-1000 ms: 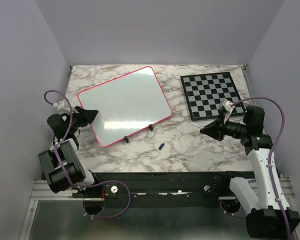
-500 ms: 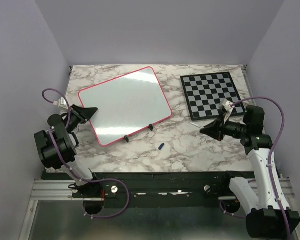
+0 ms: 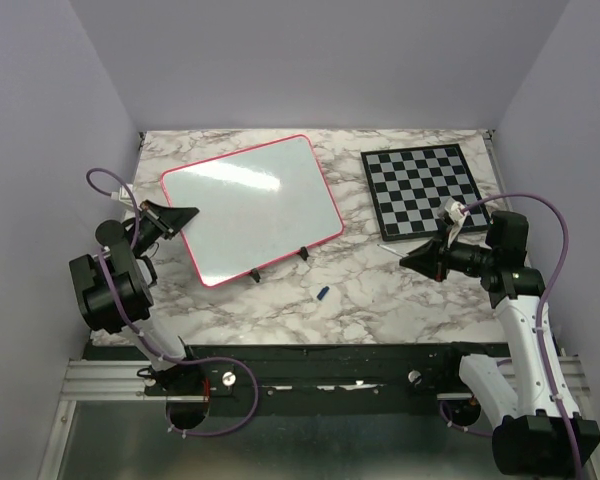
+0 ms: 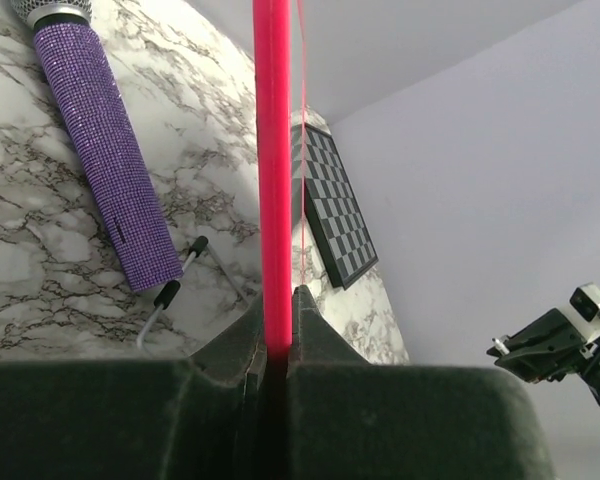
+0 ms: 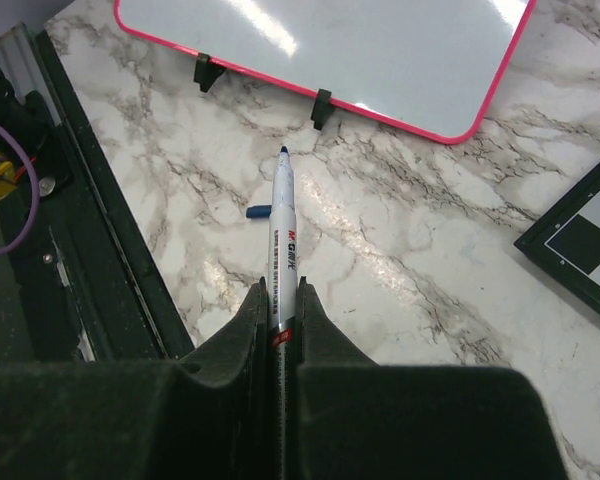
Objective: Write a sentence on the whiteboard
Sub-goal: Pick up the whiteboard from the whiteboard stand, then place the whiteboard at the center of the board.
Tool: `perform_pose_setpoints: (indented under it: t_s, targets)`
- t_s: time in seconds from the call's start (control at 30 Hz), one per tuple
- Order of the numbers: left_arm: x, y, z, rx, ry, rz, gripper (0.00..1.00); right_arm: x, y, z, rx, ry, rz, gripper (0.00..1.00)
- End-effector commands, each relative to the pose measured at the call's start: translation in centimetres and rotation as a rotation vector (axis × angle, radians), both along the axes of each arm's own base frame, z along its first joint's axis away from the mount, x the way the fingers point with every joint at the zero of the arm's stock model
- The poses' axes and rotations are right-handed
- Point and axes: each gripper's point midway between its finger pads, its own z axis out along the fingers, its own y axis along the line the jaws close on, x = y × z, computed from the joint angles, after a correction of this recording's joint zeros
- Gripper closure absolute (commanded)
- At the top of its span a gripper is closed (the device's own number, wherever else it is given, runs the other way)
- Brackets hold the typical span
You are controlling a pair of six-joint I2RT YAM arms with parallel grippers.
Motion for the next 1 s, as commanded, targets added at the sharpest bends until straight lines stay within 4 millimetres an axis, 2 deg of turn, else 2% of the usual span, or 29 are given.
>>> perform_pose_setpoints:
  t_s: [0.0,0.13,0.3,0.5,0.53,0.67,0.73,0.77,0.83,0.87,0.97]
  targets:
    - [-0.4,-0.5,7.8,0.243,-0.461,0.038,1.0,-0.1,0.1,0.6,0.007,-0.017,0.018,0.99]
    - [-0.5,-1.2,9.7,0.256,-0.518,0.037,1.0,-0.1,0.1,0.6,0.005,-0.016,0.017,1.0]
    - [-0.5,-1.7,13.0,0.268,-0.606,0.044,1.0,0.0,0.0,0.5,0.003,-0.018,0.015,1.0]
    - [-0.5,-4.0,16.8,0.24,-0.699,0.001,1.0,0.1,-0.1,0.6,-0.007,-0.031,0.01,0.99]
    - [-0.6,-4.9,17.1,0.226,-0.707,-0.021,1.0,0.1,-0.1,0.7,-0.006,-0.034,0.013,1.0]
    - [-0.9,-7.0,18.2,0.19,-0.738,-0.039,1.0,0.0,0.0,1.6,-0.009,-0.058,0.027,0.99]
    - [-0.6,-7.5,17.8,0.193,-0.722,-0.023,1.0,-0.2,0.0,1.7,-0.016,-0.053,0.034,0.99]
    - [-0.9,-7.8,18.2,0.201,-0.731,-0.018,1.0,-0.1,0.0,2.4,-0.021,-0.07,0.036,0.99]
    - [-0.9,-8.4,17.5,0.211,-0.705,-0.015,1.0,-0.3,-0.1,2.8,-0.03,-0.068,0.042,0.99]
    - [-1.4,-8.7,17.8,0.223,-0.715,-0.018,1.0,-0.3,-0.1,3.2,-0.032,-0.075,0.047,0.99]
    - [-2.4,-10.0,16.9,0.224,-0.691,-0.042,1.0,-0.4,0.0,4.8,-0.037,-0.091,0.056,1.0]
